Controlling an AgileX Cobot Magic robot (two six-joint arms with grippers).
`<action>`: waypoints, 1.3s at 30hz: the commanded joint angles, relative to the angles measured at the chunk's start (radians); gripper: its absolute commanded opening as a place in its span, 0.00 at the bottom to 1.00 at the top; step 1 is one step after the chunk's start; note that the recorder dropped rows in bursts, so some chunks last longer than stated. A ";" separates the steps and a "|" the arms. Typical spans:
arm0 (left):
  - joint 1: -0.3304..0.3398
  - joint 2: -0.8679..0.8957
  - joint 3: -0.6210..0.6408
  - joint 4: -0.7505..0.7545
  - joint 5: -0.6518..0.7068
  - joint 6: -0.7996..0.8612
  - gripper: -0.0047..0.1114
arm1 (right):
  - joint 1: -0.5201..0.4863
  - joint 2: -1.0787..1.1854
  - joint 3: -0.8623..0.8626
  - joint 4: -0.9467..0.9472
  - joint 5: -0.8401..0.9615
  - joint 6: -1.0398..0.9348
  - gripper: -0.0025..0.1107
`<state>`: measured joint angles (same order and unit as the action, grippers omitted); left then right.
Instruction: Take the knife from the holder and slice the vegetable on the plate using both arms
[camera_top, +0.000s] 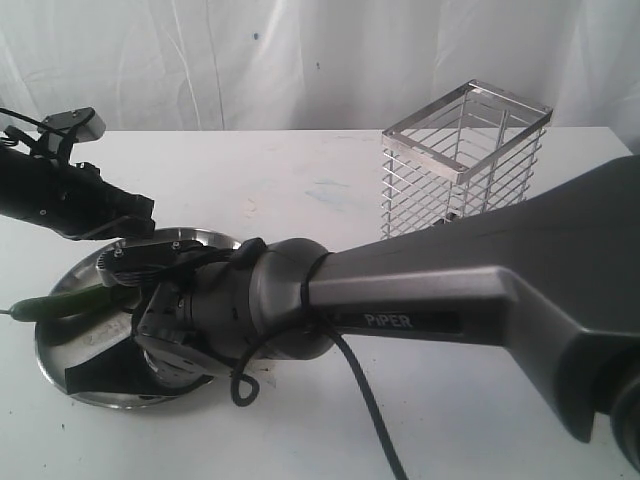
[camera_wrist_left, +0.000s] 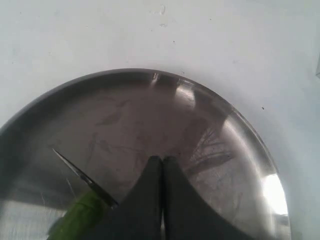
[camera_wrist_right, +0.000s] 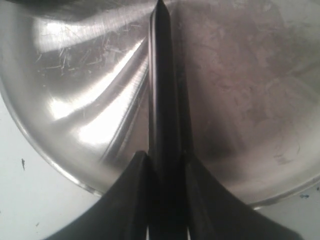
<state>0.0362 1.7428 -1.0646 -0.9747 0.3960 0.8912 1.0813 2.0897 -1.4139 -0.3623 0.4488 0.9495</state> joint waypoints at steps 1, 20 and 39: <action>-0.002 -0.010 0.005 -0.019 0.017 -0.005 0.06 | -0.001 -0.004 -0.007 -0.004 -0.009 -0.004 0.02; -0.002 -0.010 0.005 -0.019 0.015 -0.005 0.06 | 0.023 -0.004 -0.007 0.003 -0.007 -0.006 0.02; 0.000 -0.004 0.059 0.140 -0.075 -0.111 0.06 | 0.025 -0.004 -0.007 0.014 -0.002 -0.011 0.02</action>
<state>0.0345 1.7424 -1.0360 -0.8653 0.3458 0.8189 1.1029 2.0897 -1.4139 -0.3504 0.4487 0.9495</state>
